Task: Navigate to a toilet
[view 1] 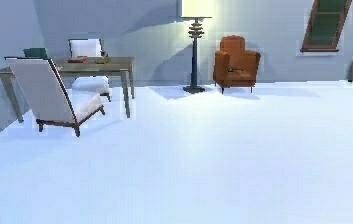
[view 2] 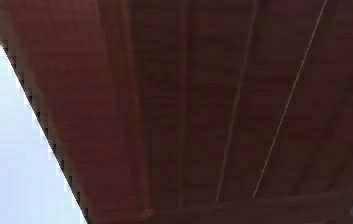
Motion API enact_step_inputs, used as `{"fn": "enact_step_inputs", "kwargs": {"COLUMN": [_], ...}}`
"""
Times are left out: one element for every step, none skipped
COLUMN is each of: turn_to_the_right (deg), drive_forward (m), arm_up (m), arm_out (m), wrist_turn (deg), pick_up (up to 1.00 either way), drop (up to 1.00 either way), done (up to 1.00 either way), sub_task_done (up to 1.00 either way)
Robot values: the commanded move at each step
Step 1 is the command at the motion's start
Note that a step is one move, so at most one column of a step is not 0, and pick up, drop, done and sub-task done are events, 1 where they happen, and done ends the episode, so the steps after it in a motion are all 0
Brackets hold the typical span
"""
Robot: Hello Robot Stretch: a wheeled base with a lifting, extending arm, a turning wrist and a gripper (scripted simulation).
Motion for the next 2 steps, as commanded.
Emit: {"fn": "enact_step_inputs", "kwargs": {"turn_to_the_right": [0.0,-6.0], "drive_forward": [0.35,0.0], "arm_up": [0.0,0.0], "arm_out": [0.0,0.0], "wrist_turn": [0.0,0.0], "pick_up": [0.0,0.0], "drop": [0.0,0.0], "done": [0.0,0.0], "sub_task_done": [0.0,0.0]}}
